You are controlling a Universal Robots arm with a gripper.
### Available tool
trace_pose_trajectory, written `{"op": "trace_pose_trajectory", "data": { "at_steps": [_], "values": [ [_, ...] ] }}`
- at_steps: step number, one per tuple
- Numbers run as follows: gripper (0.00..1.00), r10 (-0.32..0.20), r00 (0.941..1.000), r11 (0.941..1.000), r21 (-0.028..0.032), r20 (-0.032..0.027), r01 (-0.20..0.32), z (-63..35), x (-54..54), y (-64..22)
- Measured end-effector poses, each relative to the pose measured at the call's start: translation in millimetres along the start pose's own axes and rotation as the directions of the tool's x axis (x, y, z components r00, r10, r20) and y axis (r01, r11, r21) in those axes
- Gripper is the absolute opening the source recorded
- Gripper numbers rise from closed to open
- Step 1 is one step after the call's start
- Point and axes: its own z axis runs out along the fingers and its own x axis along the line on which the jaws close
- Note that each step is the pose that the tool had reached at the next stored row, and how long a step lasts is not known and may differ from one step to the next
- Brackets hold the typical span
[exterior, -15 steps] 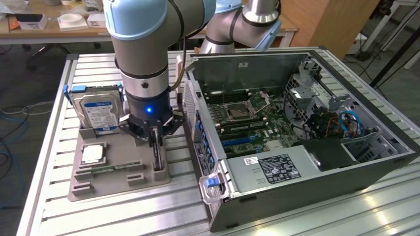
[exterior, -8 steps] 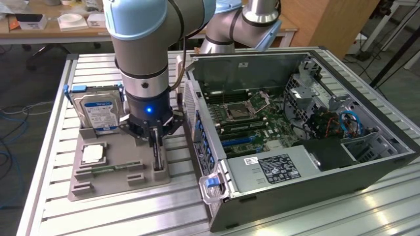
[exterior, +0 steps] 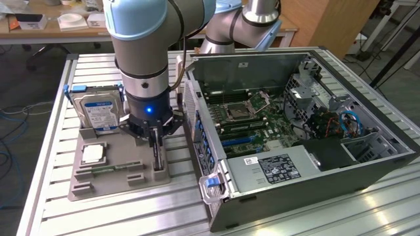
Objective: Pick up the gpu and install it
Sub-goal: 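Pick up the gpu and move the gpu toward the slot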
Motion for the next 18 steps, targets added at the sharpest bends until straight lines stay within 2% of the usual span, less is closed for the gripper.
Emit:
{"op": "trace_pose_trajectory", "data": {
  "at_steps": [18],
  "values": [
    [0.26,0.0,1.0,1.0,0.0,0.0,0.0,-2.3,-0.1,0.1]
  ]
}}
